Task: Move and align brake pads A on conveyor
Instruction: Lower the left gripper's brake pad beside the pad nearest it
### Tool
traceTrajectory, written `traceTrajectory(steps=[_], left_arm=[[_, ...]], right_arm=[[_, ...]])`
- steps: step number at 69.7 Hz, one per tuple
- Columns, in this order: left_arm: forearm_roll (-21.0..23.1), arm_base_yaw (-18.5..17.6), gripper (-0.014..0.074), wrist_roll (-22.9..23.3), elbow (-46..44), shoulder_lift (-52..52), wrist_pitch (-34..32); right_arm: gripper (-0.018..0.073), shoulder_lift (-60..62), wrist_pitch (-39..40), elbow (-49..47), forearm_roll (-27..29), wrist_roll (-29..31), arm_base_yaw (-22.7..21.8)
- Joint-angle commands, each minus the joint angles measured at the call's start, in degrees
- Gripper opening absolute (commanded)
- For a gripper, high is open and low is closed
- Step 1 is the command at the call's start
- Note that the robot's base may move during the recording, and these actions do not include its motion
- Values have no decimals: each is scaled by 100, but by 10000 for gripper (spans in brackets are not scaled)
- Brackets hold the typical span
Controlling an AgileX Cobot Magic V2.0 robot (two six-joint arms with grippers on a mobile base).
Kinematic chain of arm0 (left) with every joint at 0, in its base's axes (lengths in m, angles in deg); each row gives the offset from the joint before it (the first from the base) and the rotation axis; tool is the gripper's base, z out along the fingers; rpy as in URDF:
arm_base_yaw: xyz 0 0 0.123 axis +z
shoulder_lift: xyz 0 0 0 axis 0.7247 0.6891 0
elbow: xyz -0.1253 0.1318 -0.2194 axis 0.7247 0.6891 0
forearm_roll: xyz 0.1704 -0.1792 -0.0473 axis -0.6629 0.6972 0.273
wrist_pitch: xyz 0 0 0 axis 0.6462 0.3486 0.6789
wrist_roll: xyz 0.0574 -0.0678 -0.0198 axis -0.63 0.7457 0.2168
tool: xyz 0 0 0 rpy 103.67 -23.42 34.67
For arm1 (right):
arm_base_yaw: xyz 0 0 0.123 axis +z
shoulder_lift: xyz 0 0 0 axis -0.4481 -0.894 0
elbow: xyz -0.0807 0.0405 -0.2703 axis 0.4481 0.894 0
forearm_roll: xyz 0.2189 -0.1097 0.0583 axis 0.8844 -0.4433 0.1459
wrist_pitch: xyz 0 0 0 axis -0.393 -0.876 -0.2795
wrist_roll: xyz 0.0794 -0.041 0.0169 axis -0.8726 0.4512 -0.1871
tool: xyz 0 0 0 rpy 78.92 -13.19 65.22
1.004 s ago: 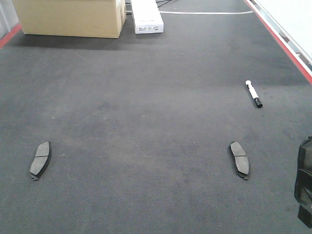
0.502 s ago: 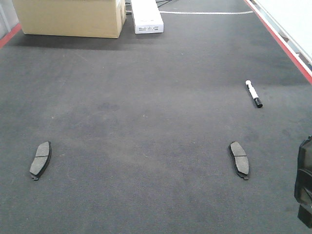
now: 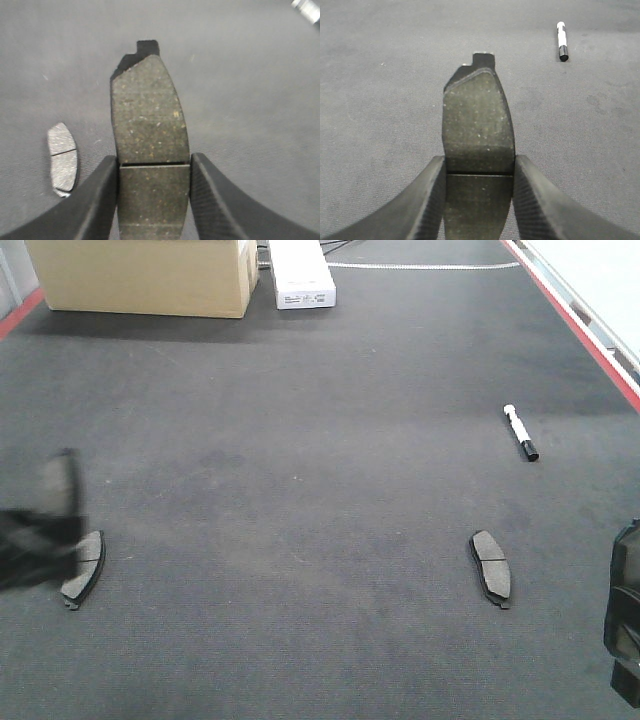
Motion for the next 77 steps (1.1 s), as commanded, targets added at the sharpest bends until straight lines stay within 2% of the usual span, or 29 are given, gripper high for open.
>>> traceTrajectory(steps=[1, 12, 18, 24, 37, 49, 77], left_arm=[[129, -16, 13, 47, -479, 759, -631], [201, -19, 16, 77, -958, 2065, -729], [549, -35, 20, 150, -1182, 2659, -669], [758, -186, 20, 150, -1292, 3170, -766], [793, -417, 20, 290, -1574, 3929, -861], [793, -417, 20, 636, -1674, 4265, -731], [1001, -417, 28, 812, -1674, 4406, -793]], right_arm=[[-1, -6, 527, -187, -54, 43, -44], [-1, -6, 527, -187, -54, 43, -44], [-1, -6, 527, -187, -54, 43, -44], [-1, -6, 527, -187, -54, 43, -44], [-1, -6, 527, -187, -54, 43, -44], [-1, -6, 527, -187, -54, 43, -44], [-1, -6, 527, -187, -54, 43, -44]])
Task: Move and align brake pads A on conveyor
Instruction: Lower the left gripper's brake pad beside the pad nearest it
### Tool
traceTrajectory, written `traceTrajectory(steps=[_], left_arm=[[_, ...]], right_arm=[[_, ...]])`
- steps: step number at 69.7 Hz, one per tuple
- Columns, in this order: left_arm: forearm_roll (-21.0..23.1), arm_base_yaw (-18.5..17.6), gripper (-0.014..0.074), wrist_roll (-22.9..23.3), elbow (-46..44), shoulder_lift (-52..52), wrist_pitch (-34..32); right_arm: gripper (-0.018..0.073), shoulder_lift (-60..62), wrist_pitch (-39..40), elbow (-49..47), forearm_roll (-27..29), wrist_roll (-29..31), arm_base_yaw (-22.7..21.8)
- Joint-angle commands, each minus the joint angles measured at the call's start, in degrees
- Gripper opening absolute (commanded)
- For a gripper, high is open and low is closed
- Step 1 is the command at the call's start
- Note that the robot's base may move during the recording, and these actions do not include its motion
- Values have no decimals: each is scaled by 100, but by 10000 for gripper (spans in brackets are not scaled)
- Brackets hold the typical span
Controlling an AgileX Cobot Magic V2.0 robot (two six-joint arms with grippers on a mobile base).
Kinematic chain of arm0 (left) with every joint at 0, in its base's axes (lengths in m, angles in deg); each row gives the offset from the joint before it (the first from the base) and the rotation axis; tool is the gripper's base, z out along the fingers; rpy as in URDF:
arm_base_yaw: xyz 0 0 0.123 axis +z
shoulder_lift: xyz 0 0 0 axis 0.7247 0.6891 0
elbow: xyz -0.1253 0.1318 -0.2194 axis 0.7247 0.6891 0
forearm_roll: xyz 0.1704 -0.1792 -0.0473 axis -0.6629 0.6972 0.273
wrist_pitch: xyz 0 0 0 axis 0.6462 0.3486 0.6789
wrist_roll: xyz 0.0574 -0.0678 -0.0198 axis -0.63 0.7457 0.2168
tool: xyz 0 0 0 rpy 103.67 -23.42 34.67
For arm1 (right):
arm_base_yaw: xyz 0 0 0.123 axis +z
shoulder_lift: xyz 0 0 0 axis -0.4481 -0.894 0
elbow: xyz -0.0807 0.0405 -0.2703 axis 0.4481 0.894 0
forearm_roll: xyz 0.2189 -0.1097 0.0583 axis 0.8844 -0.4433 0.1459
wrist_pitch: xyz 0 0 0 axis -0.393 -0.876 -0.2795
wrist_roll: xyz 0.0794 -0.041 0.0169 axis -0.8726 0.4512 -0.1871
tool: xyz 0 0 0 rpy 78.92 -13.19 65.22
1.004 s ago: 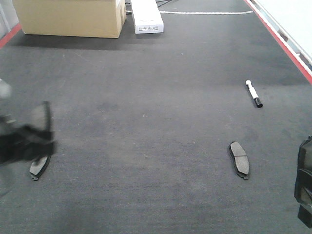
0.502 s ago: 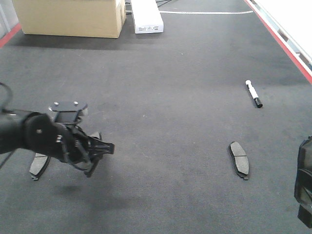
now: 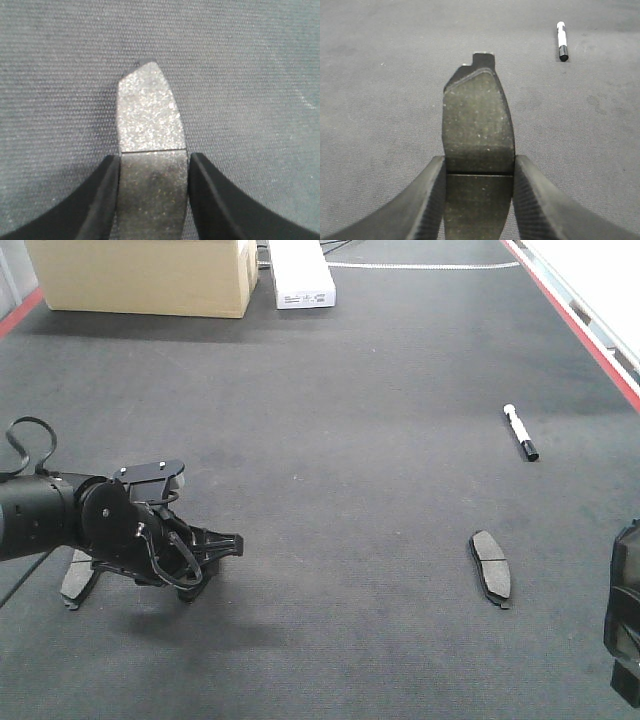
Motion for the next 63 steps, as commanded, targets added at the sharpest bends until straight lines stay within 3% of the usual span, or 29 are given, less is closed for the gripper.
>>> traceTrajectory(steps=[1, 18, 31, 41, 52, 63], left_arm=[[101, -20, 29, 57, -171, -196, -269], [101, -20, 128, 45, -171, -133, -193], [83, -20, 342, 25, -171, -133, -201], [36, -20, 472, -310, -171, -184, -285], [-70, -20, 488, -407, -171, -432, -410], [-664, -20, 480, -407, -171, -897, -347]], right_arm=[[-1, -6, 527, -187, -54, 43, -44], [-1, -6, 527, -187, -54, 43, -44], [-1, -6, 527, -187, -54, 43, -44], [-1, -6, 527, -187, -54, 43, -44], [-1, -6, 527, -187, -54, 43, -44], [-1, -6, 527, -187, -54, 43, -44]])
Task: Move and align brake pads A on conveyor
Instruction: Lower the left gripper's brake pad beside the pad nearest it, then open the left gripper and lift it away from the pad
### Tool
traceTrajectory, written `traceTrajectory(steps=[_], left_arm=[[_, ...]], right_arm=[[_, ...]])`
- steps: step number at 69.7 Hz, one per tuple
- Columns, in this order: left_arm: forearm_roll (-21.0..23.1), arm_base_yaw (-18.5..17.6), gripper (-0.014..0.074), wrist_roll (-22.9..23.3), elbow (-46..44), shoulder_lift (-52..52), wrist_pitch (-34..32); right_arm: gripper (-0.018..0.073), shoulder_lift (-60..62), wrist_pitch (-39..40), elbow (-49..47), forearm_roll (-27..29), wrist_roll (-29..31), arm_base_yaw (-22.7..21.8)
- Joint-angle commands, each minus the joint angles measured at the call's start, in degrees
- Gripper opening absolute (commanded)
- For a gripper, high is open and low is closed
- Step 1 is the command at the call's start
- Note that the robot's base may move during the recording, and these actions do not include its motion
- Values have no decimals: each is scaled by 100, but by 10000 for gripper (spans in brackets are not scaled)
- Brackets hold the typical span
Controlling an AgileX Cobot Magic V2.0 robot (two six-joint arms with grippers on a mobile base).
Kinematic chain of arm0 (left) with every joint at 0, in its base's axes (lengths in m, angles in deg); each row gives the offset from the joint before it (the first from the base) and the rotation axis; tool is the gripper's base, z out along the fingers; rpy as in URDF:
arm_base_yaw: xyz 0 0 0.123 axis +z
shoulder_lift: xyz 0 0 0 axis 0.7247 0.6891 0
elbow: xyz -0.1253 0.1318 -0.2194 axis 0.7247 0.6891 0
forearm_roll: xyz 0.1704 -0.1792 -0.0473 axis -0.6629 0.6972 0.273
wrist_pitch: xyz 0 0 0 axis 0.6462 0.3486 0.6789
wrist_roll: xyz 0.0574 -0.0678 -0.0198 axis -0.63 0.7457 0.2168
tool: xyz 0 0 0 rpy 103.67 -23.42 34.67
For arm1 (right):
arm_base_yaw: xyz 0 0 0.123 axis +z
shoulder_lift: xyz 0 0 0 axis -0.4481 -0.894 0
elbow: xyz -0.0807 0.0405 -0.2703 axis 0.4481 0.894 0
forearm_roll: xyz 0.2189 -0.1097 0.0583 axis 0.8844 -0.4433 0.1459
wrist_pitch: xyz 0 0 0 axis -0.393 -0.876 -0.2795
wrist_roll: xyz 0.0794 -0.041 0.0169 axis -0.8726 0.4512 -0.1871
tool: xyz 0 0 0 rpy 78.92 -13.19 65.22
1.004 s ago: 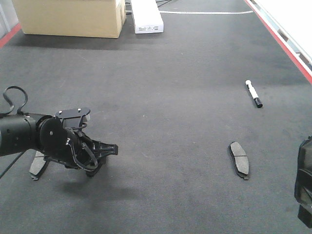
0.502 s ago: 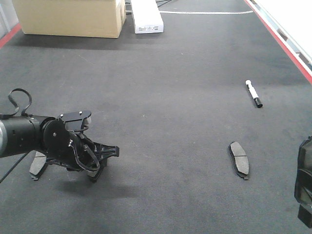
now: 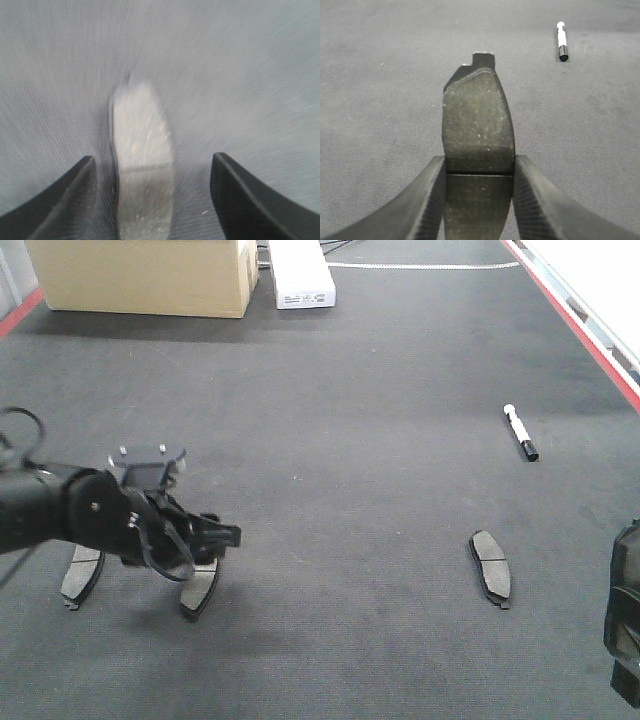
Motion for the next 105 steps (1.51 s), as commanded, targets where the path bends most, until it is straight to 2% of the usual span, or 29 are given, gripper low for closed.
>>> traceTrajectory(steps=[1, 9, 21, 29, 41, 64, 74, 89, 105], left_arm=[[-346, -20, 480, -27, -157, -583, -181], [-799, -20, 480, -21, -157, -1108, 9], [-1161, -20, 480, -39, -157, -1990, 212], [-1254, -20, 480, -34, -76, -2593, 307], [-1433, -20, 480, -55, 577, -3695, -93], [-1454, -20, 480, -74, 2105, -6084, -713], [-1696, -20, 480, -73, 2748, -7029, -971], [-1713, -20, 480, -73, 3485, -7903, -1308], [-1720, -20, 480, -73, 3640, -8005, -1625]], right_arm=[[-1, -6, 527, -187, -54, 43, -44], [-1, -6, 527, -187, -54, 43, -44], [-1, -6, 527, -187, -54, 43, -44], [-1, -6, 527, -187, -54, 43, -44], [-1, -6, 527, -187, -54, 43, -44], [-1, -6, 527, -187, -54, 43, -44], [-1, -6, 527, -187, -54, 43, -44], [-1, -6, 527, -187, -54, 43, -44], [-1, -6, 527, -187, -54, 43, -44]])
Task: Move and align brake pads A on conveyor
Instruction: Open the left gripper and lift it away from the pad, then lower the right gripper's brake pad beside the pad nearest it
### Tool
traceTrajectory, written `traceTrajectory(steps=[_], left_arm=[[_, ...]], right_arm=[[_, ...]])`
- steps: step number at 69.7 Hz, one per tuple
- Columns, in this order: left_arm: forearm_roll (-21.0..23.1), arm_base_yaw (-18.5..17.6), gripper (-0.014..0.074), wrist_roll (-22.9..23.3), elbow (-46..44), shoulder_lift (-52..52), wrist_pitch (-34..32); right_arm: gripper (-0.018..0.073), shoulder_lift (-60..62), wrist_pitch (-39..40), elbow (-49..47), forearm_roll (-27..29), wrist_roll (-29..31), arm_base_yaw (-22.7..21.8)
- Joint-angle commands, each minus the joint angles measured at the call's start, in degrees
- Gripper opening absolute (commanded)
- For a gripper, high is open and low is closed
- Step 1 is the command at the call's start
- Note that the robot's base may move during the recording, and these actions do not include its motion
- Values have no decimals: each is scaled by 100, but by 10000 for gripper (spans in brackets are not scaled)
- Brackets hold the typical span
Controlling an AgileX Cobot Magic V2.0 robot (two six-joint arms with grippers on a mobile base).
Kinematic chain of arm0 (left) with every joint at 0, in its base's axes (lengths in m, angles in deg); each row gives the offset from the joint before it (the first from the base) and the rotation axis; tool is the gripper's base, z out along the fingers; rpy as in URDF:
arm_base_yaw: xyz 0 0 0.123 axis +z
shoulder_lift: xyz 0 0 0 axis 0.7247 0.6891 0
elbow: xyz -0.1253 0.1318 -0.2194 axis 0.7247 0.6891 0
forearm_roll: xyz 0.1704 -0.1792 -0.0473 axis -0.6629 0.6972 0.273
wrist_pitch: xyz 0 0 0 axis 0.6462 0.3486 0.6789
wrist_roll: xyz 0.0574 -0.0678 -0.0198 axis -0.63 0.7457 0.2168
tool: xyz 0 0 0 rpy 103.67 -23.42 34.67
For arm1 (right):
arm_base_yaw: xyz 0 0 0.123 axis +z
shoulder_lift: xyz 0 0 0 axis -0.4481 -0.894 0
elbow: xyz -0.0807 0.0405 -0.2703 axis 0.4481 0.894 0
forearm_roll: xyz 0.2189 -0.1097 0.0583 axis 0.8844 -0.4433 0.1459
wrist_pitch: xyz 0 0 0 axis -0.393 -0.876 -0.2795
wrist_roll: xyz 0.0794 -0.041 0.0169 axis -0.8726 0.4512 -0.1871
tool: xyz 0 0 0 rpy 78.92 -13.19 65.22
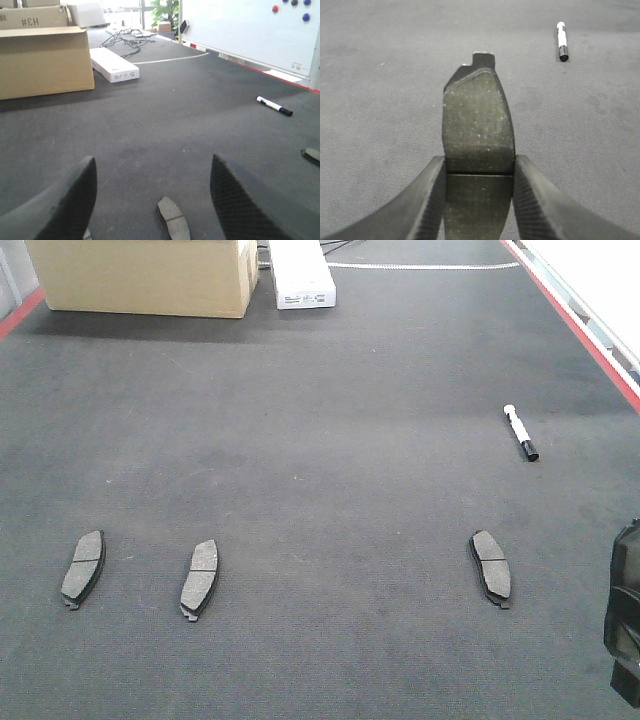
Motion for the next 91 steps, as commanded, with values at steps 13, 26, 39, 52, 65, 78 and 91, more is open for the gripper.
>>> traceTrajectory(steps=[13, 26, 39, 52, 65, 78, 91], left_arm=[[-13, -20, 480, 10, -137, 30, -532], [-13, -20, 480, 10, -137, 30, -532], [-13, -20, 480, 10, -137, 30, -532], [-13, -20, 480, 10, -137, 30, -532], [-13, -20, 480, 10, -137, 30, -532], [-13, -20, 480, 10, -137, 30, -532], [-13, -20, 480, 10, -137, 30, -527]], right_arm=[[-1, -6, 527, -187, -54, 43, -44], [-1, -6, 527, -187, -54, 43, -44], [-1, -6, 527, -187, -54, 43, -44], [-1, -6, 527, -187, -36, 43, -44], [-1, -6, 527, -187, -70, 43, -44], [-1, -6, 623, -187, 85, -97, -44], [12, -501, 483, -376, 510, 396, 48]])
